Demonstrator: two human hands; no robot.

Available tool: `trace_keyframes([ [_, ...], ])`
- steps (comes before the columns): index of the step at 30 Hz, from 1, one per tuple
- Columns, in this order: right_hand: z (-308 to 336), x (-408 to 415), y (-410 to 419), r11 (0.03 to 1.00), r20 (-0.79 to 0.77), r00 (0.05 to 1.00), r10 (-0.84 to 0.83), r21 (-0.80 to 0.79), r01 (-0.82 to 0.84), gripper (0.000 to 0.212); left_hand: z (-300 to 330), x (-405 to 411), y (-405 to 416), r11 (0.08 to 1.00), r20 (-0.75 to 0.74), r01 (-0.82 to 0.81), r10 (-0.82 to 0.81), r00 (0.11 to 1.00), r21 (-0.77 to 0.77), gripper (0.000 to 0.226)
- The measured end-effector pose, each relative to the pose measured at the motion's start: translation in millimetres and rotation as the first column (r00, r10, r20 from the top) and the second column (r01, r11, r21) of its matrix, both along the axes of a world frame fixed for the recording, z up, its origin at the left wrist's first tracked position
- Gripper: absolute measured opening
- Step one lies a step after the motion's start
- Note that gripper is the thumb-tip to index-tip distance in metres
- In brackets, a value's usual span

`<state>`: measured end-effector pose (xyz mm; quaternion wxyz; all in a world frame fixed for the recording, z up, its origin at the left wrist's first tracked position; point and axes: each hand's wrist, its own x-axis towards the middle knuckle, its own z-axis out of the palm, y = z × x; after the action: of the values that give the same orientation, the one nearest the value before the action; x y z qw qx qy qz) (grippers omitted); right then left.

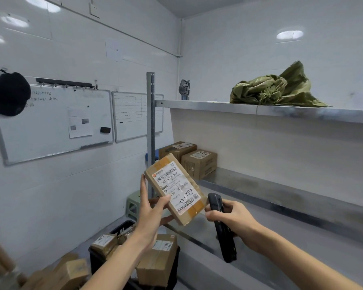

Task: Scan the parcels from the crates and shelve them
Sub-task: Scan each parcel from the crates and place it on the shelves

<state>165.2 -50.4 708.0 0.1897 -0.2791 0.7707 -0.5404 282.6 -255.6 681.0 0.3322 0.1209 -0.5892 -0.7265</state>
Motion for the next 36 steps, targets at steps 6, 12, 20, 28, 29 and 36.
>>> trace_keyframes([
  [6, 1.0, -2.7, 5.2, 0.998, 0.01, 1.0, 0.016, -0.053, -0.016, 0.048, 0.3, -5.8, 0.7, 0.999, 0.015, -0.046, 0.046, 0.999, -0.003, 0.084],
  [12, 2.2, -5.0, 9.5, 0.999, -0.007, 1.0, 0.024, -0.041, -0.024, 0.05, 5.1, -9.7, -1.7, 0.991, 0.052, -0.054, 0.061, 0.997, -0.12, 0.101],
  [20, 3.8, -11.6, 16.0, 0.998, -0.011, 1.0, -0.023, -0.066, 0.022, 0.031, 8.6, -13.8, -1.4, 0.984, 0.027, -0.158, 0.161, 0.987, -0.077, 0.052],
  [28, 5.6, -16.3, 16.1, 0.993, -0.015, 0.999, -0.045, -0.112, 0.043, 0.018, 8.6, -11.6, -4.4, 0.97, -0.012, -0.21, 0.21, 0.978, -0.126, 0.028],
  [29, 6.5, -16.9, 15.4, 0.992, -0.009, 0.999, -0.045, -0.121, 0.044, 0.021, 9.0, -11.4, -4.1, 0.971, -0.009, -0.202, 0.202, 0.979, -0.127, 0.029],
  [36, 9.4, -18.3, 18.1, 0.992, 0.019, 0.999, -0.03, -0.119, 0.032, 0.033, 9.9, -9.9, -2.1, 0.969, 0.021, -0.188, 0.193, 0.981, -0.162, 0.031],
])
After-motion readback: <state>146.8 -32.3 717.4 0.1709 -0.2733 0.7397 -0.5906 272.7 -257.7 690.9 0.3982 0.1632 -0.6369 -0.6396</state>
